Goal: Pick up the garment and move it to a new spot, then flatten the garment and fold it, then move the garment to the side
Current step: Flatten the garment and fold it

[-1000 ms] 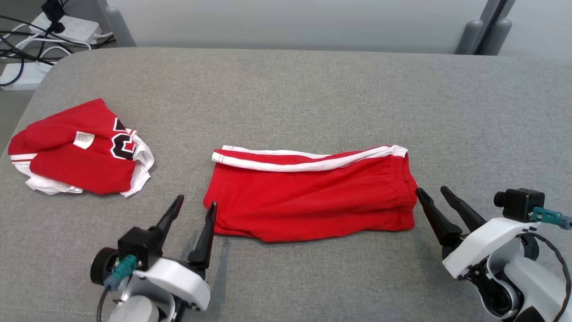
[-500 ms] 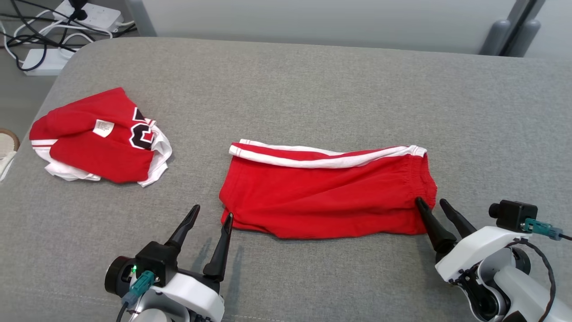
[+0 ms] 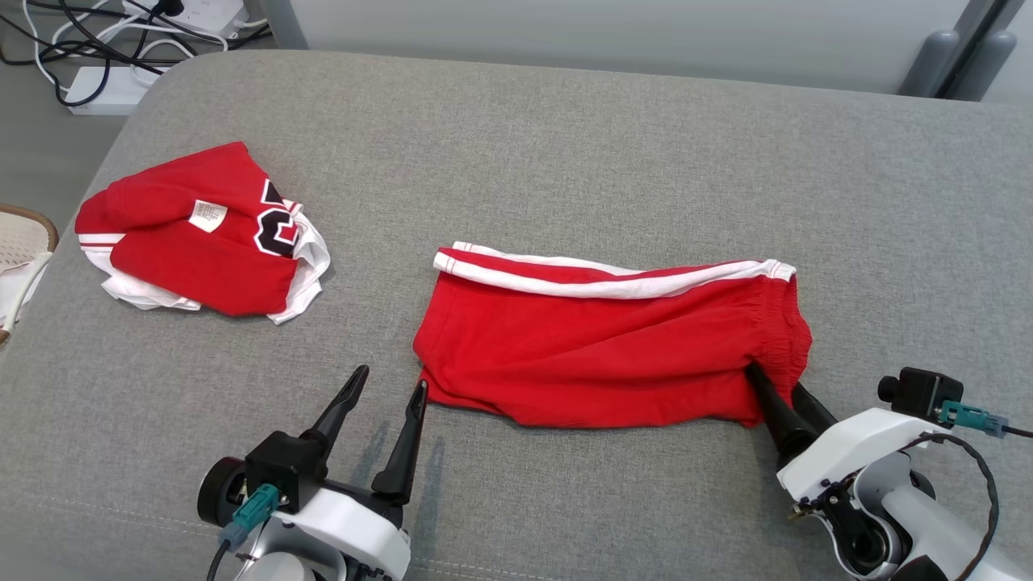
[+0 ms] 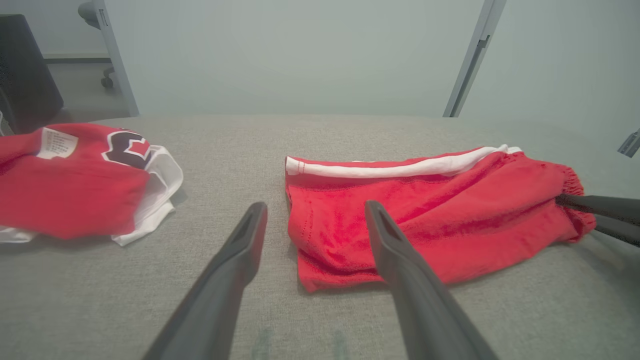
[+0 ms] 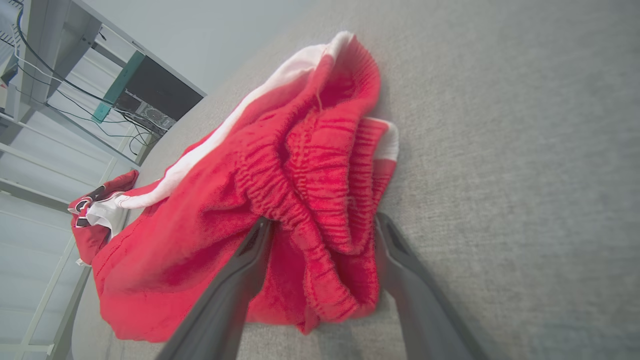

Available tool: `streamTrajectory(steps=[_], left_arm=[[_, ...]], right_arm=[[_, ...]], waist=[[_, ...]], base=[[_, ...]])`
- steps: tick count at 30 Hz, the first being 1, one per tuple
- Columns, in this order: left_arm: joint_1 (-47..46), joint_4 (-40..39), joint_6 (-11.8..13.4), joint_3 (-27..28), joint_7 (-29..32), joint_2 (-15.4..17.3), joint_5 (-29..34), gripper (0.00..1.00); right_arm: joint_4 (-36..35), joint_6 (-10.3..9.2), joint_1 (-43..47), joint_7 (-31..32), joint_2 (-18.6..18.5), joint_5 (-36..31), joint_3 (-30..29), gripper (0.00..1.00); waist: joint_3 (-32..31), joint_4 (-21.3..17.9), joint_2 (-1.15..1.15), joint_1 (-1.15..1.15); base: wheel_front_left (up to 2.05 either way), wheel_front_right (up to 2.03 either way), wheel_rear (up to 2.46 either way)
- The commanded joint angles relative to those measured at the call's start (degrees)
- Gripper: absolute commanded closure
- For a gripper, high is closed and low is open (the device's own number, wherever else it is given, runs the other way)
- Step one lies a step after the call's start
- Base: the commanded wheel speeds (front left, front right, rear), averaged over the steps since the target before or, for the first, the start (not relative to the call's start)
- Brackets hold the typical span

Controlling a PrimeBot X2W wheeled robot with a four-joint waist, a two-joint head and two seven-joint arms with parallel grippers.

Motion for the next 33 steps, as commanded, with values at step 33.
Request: streamTrajectory(steps=[33], left_arm=[[-1.9,4.1,-5.5,2.2,-0.8,-4.2,1.9,0.0]], right_arm=[[-24.3,0.25,-6.7,4.7,-14.5,-4.8,10.2,1.0]], waist=[[0.2,-0.1,0.0,0.0]], base=[[0.0,0.0,0.0]])
